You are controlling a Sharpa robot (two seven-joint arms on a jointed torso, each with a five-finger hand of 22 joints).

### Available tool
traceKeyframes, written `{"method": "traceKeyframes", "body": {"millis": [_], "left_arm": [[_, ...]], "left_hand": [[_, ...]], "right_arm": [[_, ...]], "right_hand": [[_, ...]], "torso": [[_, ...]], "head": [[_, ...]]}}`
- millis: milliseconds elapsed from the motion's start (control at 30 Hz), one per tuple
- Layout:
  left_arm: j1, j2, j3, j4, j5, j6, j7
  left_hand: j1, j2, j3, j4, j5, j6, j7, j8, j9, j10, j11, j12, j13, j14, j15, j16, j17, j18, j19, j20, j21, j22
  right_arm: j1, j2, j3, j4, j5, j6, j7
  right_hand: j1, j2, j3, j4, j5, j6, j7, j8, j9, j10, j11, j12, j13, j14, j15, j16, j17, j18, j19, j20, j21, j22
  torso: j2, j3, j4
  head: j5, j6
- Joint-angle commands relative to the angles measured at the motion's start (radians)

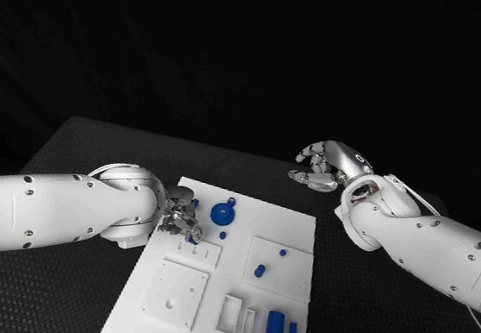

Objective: Assemble the parts on the task board

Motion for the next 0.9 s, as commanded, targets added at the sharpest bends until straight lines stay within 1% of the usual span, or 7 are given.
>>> {"method": "traceKeyframes", "body": {"millis": [33,67,233,433,500,600,900], "left_arm": [[0.001,0.008,0.001,-0.003,-0.013,0.023,-0.028],[0.001,0.010,0.001,-0.004,-0.018,0.022,-0.028],[0.000,0.021,0.001,-0.010,-0.027,0.043,-0.033],[0.000,0.030,0.001,-0.017,-0.027,0.073,-0.039],[0.000,0.032,0.001,-0.020,-0.028,0.076,-0.039],[0.000,0.035,0.001,-0.025,-0.028,0.079,-0.038],[-0.003,0.041,0.001,-0.027,-0.028,0.090,-0.030]], "left_hand": [[0.015,0.029,0.042,-0.036,0.078,0.043,-0.039,0.001,0.080,0.087,-0.096,0.008,0.005,0.087,-0.128,0.010,0.004,0.042,0.030,-0.147,0.009,0.019],[0.014,0.029,0.043,-0.036,0.079,0.044,-0.039,0.001,0.080,0.086,-0.096,0.010,0.006,0.088,-0.128,0.012,0.005,0.043,0.032,-0.147,0.011,0.019],[0.010,0.030,0.045,-0.036,0.086,0.046,-0.040,0.002,0.083,0.085,-0.097,0.015,0.010,0.091,-0.130,0.019,0.008,0.045,0.035,-0.147,0.016,0.019],[-0.004,0.033,0.045,-0.035,0.087,0.058,-0.043,0.008,0.089,0.083,-0.100,0.017,0.010,0.088,-0.130,0.019,0.008,0.045,0.032,-0.145,0.017,0.018],[-0.005,0.033,0.045,-0.035,0.087,0.059,-0.043,0.009,0.089,0.083,-0.100,0.017,0.010,0.088,-0.130,0.019,0.008,0.045,0.032,-0.145,0.017,0.018],[-0.006,0.033,0.045,-0.035,0.087,0.060,-0.043,0.009,0.090,0.083,-0.100,0.017,0.010,0.087,-0.131,0.019,0.008,0.045,0.032,-0.145,0.017,0.018],[-0.012,0.029,0.049,-0.035,0.089,0.068,-0.046,0.014,0.095,0.080,-0.102,0.015,0.008,0.083,-0.131,0.017,0.007,0.045,0.026,-0.144,0.017,0.018]], "right_arm": [[0.000,0.002,0.001,0.000,0.015,0.000,0.003],[0.000,0.002,0.001,0.000,0.015,0.001,0.003],[0.000,0.004,0.001,-0.001,0.005,0.002,0.001],[0.000,0.009,0.001,-0.001,-0.006,0.007,-0.001],[0.000,0.009,0.001,-0.001,-0.006,0.009,-0.002],[0.000,0.010,0.001,-0.001,-0.007,0.012,-0.003],[0.000,0.013,0.001,-0.002,-0.007,0.017,-0.003]], "right_hand": [[0.008,0.000,-0.001,-0.002,0.006,-0.008,0.013,0.003,0.001,-0.002,0.003,0.005,-0.002,0.002,0.003,-0.004,-0.001,0.044,-0.001,0.004,-0.003,0.002],[0.008,0.000,-0.001,-0.002,0.007,-0.008,0.013,0.003,0.001,-0.002,0.003,0.005,-0.002,0.002,0.003,-0.004,-0.001,0.044,-0.001,0.004,-0.003,0.002],[0.010,0.001,-0.001,-0.003,0.013,-0.007,0.013,0.003,0.002,-0.002,0.002,0.006,-0.003,0.002,0.003,-0.005,-0.001,0.044,-0.001,0.005,-0.003,0.002],[0.014,0.003,0.001,-0.005,0.018,-0.007,0.013,0.004,0.002,-0.003,0.002,0.007,-0.004,0.001,0.003,-0.005,-0.001,0.044,-0.001,0.004,-0.003,0.002],[0.015,0.003,0.001,-0.005,0.019,-0.007,0.013,0.004,0.002,-0.003,0.002,0.007,-0.004,0.001,0.003,-0.005,-0.001,0.044,-0.001,0.004,-0.003,0.002],[0.019,0.004,0.003,-0.007,0.041,-0.007,0.012,0.004,0.002,-0.003,0.002,0.008,-0.005,0.001,0.003,-0.005,-0.001,0.044,-0.001,0.005,-0.003,0.003],[0.018,0.004,0.002,-0.007,0.048,-0.007,0.013,0.004,0.002,-0.004,0.002,0.008,-0.007,0.001,0.003,-0.005,-0.001,0.044,-0.001,0.006,-0.004,0.003]], "torso": [[0.000,0.0003,0.0008],[0.000,0.0010,0.0003],[0.001,-0.0017,0.0011],[0.001,-0.0023,0.0005],[0.001,-0.0027,0.0007],[0.001,-0.0030,0.0021],[0.001,-0.0042,0.0028]], "head": [[0.003,-0.004],[0.004,-0.004],[0.004,-0.001],[0.008,0.001],[0.006,-0.001],[0.004,-0.004],[-0.002,-0.014]]}}
